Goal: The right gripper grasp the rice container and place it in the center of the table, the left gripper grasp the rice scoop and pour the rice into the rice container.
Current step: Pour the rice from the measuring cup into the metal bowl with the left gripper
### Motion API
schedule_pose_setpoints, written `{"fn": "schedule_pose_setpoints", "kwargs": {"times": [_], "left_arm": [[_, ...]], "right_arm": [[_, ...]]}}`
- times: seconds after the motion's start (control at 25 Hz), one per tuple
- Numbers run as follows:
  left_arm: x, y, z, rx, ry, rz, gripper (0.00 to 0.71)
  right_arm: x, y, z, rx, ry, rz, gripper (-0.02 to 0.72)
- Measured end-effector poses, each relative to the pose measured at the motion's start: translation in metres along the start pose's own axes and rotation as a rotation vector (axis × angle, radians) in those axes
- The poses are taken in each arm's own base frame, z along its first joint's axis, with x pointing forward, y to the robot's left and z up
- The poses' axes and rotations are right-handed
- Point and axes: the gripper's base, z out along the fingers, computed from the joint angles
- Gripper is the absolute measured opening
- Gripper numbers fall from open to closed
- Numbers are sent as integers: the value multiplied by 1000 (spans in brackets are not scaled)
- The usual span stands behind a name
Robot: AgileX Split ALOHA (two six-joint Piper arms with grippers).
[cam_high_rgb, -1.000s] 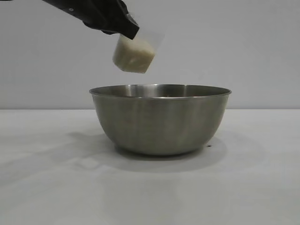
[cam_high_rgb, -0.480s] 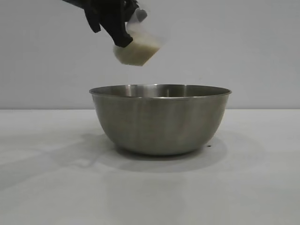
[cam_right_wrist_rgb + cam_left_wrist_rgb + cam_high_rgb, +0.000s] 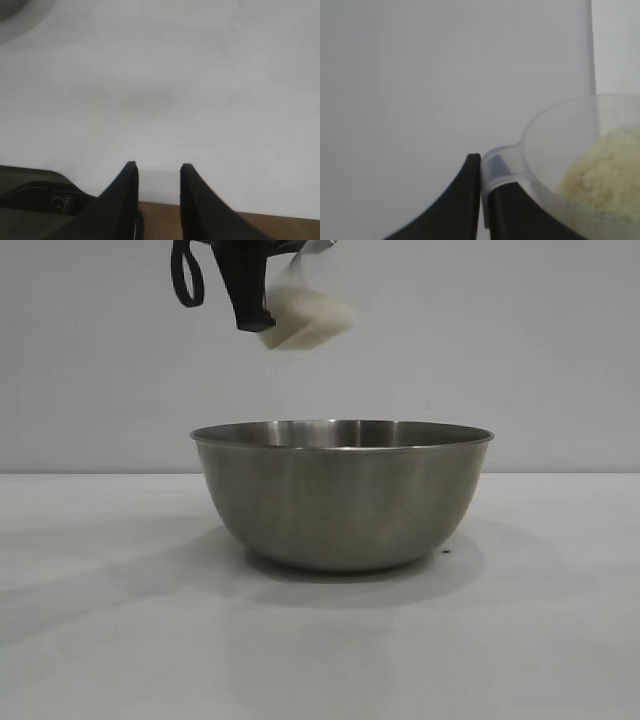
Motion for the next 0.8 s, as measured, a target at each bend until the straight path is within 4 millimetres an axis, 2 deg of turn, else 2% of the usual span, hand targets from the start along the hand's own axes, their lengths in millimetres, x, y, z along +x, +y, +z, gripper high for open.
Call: {"fn": "schedule_pose_setpoints", "kwargs": {"times": [0.28,0.8], "left_arm": [[0,-23,3,-59,-37,167,0],[1,-37,4,-44,-37,418,0]], "right_arm": [[0,0,0,0,0,0,208],[0,0,0,0,0,0,208]]}}
